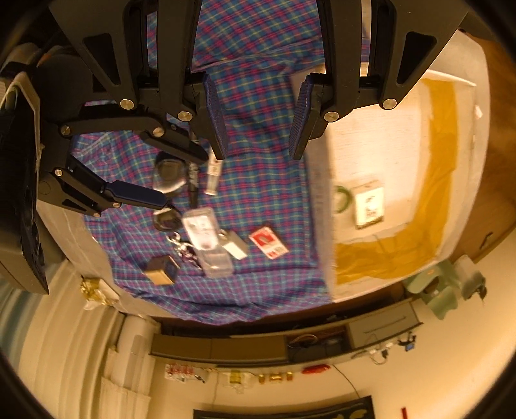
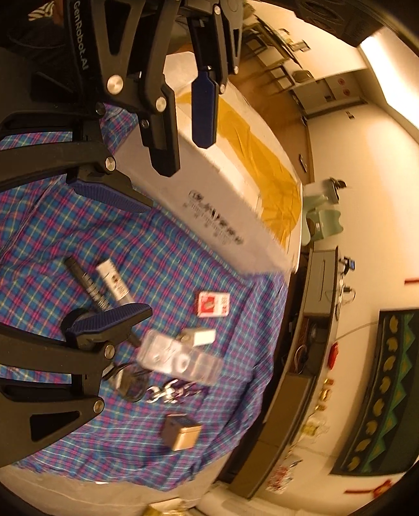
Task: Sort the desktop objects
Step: 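Grasp the clear white-capped tube with the left tool while the right tool grasps the black glasses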
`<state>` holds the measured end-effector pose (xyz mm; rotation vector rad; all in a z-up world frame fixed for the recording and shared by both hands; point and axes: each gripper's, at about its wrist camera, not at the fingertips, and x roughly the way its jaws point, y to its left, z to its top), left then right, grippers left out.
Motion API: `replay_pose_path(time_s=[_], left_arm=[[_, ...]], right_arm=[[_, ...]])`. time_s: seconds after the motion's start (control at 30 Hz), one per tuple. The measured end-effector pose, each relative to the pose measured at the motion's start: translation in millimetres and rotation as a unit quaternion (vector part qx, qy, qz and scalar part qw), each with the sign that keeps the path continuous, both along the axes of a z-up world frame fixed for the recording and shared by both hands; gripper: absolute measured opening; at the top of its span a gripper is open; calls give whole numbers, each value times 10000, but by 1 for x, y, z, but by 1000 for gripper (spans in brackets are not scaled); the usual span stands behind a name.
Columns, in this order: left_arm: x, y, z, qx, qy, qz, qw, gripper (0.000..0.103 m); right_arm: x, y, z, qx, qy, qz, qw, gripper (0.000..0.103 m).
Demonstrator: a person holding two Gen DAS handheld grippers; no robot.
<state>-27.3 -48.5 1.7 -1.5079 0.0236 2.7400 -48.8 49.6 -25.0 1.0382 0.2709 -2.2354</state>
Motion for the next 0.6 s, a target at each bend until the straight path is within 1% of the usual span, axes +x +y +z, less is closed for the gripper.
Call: replay_pose_path(time_s=[0.17,0.27,0.4,0.47,0.6], left_arm=[[-15,14,-22,183,-257,-63,9995,42],[-23,20,-40,365,-493,-158,9980,42],[-35,31,-63,492,-726,-240,9959,42],[-43,35,-75,528,-816,-250,9950,42],[-61,40,-97,529,-911,-208,9942,42]], right_arm=[[-14,39,-18,-185,-323,-460,9982,60],[-23,66,-27,-323,-543,-786,9949,60],[-32,94,-43,-397,-850,-1133,9891,60],[-37,100,-49,-426,-995,-1199,9869,60],[-42,97,-61,-390,-1092,-1106,9871,60]])
